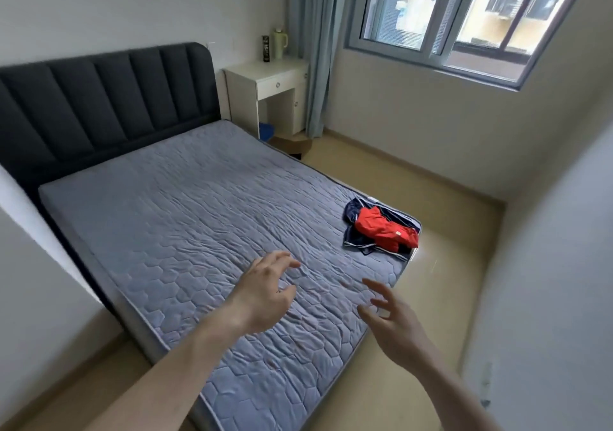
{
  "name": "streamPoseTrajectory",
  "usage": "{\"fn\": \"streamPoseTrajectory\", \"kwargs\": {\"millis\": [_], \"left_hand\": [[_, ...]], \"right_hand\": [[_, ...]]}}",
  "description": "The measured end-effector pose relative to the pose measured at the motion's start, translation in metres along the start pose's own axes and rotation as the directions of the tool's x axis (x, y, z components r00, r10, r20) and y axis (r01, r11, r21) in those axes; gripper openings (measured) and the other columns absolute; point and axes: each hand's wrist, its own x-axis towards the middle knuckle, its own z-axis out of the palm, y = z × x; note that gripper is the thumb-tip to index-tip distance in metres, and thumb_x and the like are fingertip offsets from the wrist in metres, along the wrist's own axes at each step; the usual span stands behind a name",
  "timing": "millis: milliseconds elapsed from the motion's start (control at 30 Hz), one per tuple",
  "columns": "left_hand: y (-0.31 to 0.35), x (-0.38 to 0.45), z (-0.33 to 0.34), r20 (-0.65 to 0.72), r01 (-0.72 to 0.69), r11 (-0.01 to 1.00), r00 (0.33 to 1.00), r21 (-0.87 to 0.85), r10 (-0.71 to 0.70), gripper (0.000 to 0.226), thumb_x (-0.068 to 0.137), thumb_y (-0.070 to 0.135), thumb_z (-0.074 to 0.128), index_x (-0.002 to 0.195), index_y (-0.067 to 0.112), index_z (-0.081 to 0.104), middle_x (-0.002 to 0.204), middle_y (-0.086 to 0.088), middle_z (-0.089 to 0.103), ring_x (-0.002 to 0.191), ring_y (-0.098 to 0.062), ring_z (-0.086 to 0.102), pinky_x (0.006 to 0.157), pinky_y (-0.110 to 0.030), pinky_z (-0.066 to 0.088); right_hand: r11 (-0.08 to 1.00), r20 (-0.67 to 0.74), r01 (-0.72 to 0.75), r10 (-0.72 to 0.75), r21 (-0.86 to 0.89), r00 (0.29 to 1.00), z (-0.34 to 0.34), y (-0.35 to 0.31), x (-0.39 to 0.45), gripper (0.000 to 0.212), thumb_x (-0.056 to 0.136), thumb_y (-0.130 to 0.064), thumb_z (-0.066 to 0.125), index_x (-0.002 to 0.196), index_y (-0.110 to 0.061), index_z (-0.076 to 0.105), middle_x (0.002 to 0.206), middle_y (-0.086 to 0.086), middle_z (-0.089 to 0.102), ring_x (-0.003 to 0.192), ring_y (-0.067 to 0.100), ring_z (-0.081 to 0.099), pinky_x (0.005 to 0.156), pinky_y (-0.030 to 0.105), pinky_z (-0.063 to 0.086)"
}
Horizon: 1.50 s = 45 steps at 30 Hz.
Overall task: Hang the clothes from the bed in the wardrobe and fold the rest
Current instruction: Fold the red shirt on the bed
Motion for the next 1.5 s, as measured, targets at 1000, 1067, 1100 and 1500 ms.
{"fn": "streamPoseTrajectory", "kwargs": {"millis": [1000, 1067, 1100, 1500], "left_hand": [[0.075, 0.478, 0.185, 0.133, 0.343, 0.926, 0.937, -0.161, -0.324, 0.037, 0.098, 0.035, 0.055, 0.135, 0.037, 0.054, 0.155, 0.017, 0.034, 0.14, -0.01, 0.037, 0.115, -0.029, 0.031], [0.072, 0.507, 0.2, 0.149, 0.377, 0.916, 0.922, -0.138, -0.357, 0.038, 0.097, 0.035, 0.054, 0.135, 0.037, 0.054, 0.154, 0.017, 0.034, 0.14, -0.01, 0.037, 0.115, -0.028, 0.03], [0.07, 0.519, 0.206, 0.153, 0.401, 0.908, 0.912, -0.125, -0.381, 0.037, 0.097, 0.034, 0.054, 0.134, 0.037, 0.054, 0.153, 0.017, 0.035, 0.14, -0.01, 0.037, 0.116, -0.029, 0.03], [0.005, 0.686, 0.352, 0.254, 0.617, 0.787, 0.757, 0.027, -0.602, 0.038, 0.093, 0.035, 0.056, 0.131, 0.034, 0.056, 0.141, 0.019, 0.042, 0.132, -0.011, 0.047, 0.113, -0.031, 0.036]], "right_hand": [[0.951, 0.168, -0.2, 0.243, -0.237, 0.955, -0.23, 0.186, 0.49, 0.044, 0.095, -0.019, 0.068, 0.138, -0.022, 0.059, 0.132, -0.007, 0.064, 0.117, 0.014, 0.062, 0.091, 0.036, 0.057], [0.943, 0.165, -0.209, 0.256, -0.257, 0.953, -0.238, 0.205, 0.533, 0.045, 0.094, -0.021, 0.069, 0.138, -0.02, 0.059, 0.132, -0.005, 0.065, 0.116, 0.015, 0.063, 0.096, 0.036, 0.055], [0.938, 0.163, -0.22, 0.269, -0.268, 0.949, -0.241, 0.216, 0.555, 0.046, 0.093, -0.022, 0.07, 0.138, -0.019, 0.059, 0.131, -0.003, 0.066, 0.115, 0.015, 0.063, 0.097, 0.035, 0.054], [0.796, 0.213, -0.328, 0.486, -0.509, 0.848, -0.228, 0.424, 0.82, 0.075, 0.092, -0.031, 0.07, 0.156, -0.007, 0.038, 0.15, 0.018, 0.051, 0.133, 0.036, 0.053, 0.11, 0.042, 0.044]]}}
